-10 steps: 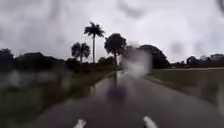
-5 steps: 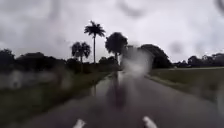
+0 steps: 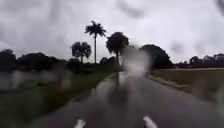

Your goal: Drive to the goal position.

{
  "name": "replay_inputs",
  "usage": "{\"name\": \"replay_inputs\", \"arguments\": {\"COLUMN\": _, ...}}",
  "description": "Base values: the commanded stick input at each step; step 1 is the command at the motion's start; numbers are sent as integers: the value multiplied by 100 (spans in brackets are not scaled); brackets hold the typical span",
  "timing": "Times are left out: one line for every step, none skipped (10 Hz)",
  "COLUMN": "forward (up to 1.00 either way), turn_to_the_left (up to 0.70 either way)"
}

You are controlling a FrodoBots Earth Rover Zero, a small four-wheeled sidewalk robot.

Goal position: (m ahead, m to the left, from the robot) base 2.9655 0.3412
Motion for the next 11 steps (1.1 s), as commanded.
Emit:
{"name": "replay_inputs", "arguments": {"forward": 0, "turn_to_the_left": 0}}
{"name": "replay_inputs", "arguments": {"forward": 0, "turn_to_the_left": 0}}
{"name": "replay_inputs", "arguments": {"forward": 0, "turn_to_the_left": 0}}
{"name": "replay_inputs", "arguments": {"forward": 0, "turn_to_the_left": 0}}
{"name": "replay_inputs", "arguments": {"forward": 0, "turn_to_the_left": 0}}
{"name": "replay_inputs", "arguments": {"forward": 0, "turn_to_the_left": 0}}
{"name": "replay_inputs", "arguments": {"forward": 0, "turn_to_the_left": 0}}
{"name": "replay_inputs", "arguments": {"forward": 0, "turn_to_the_left": 0}}
{"name": "replay_inputs", "arguments": {"forward": 2, "turn_to_the_left": 0}}
{"name": "replay_inputs", "arguments": {"forward": 42, "turn_to_the_left": 0}}
{"name": "replay_inputs", "arguments": {"forward": 85, "turn_to_the_left": 0}}
